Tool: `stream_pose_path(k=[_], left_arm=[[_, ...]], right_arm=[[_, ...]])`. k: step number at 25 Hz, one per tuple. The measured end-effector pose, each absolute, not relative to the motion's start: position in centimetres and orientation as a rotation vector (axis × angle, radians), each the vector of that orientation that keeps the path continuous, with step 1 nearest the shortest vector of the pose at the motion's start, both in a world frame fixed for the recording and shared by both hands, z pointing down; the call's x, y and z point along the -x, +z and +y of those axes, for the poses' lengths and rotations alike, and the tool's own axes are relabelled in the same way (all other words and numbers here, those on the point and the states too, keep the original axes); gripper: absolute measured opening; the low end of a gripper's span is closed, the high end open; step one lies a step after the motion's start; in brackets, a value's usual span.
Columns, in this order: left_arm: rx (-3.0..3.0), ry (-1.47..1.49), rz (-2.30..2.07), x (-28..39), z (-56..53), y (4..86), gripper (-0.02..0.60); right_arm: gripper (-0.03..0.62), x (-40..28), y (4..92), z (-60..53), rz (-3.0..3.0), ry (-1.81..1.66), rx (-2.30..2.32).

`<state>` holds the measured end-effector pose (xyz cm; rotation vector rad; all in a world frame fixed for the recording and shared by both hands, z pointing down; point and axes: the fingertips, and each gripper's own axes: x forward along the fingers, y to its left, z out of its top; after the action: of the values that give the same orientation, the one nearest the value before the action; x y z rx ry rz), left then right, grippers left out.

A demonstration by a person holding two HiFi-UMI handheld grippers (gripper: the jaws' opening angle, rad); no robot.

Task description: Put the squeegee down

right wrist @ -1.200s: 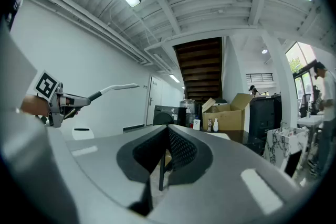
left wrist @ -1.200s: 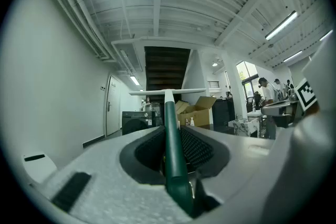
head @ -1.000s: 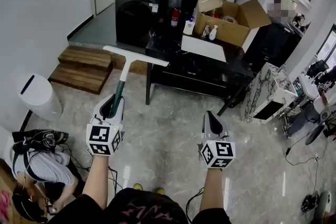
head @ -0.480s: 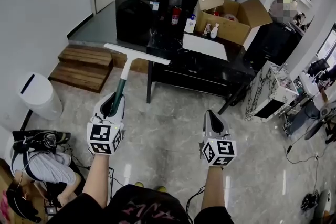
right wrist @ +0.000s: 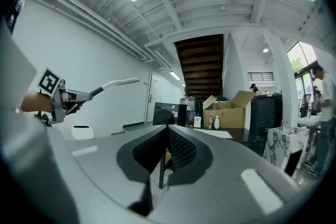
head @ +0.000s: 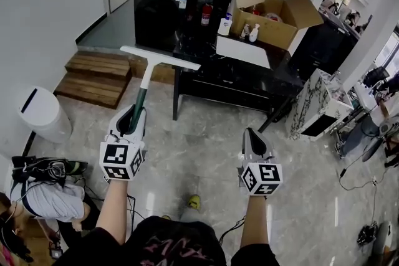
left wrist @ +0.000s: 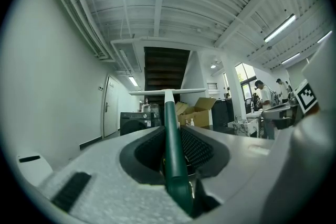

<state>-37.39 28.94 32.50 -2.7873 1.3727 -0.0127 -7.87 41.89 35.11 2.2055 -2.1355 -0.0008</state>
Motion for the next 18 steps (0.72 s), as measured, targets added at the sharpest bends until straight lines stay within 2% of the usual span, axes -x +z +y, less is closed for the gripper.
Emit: stream_pose_path(k=[10, 18], left_arm=[[2.777, -0.019, 1.442, 33.5, 20.6, 33.8, 0.098], [2.754, -0.081, 1.463, 26.5, 11.8, 35.4, 0.098]], right_arm=[[0.009, 2.1, 36.9, 33.6, -2.142, 0.024, -2.22], [0.009, -4.7, 38.6, 23.5, -2.188, 0.056, -2.188]])
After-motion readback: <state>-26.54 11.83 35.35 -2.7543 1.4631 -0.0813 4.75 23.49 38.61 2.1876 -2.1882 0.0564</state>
